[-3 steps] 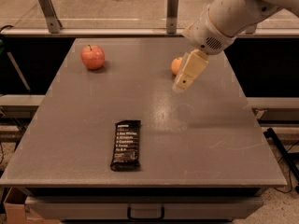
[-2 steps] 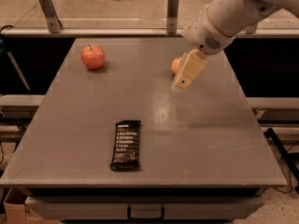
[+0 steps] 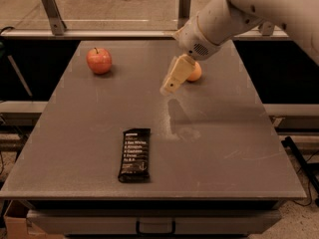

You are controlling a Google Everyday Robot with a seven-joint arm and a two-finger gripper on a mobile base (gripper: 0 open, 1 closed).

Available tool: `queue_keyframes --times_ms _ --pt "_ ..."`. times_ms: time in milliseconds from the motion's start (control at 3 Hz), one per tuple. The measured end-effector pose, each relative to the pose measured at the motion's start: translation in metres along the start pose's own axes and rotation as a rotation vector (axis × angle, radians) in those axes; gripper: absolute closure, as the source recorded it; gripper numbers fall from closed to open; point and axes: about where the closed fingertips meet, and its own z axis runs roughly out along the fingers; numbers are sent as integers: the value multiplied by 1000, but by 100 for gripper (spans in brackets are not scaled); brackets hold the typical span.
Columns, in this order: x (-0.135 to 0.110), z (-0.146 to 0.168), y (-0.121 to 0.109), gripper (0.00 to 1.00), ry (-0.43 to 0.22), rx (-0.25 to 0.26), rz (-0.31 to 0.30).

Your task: Move apple near rxbar chocolate

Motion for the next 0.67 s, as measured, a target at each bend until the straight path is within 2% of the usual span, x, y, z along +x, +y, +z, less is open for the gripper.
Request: queue_keyframes --times_ms 667 --pt "-49 81 -21 0 -164 -22 63"
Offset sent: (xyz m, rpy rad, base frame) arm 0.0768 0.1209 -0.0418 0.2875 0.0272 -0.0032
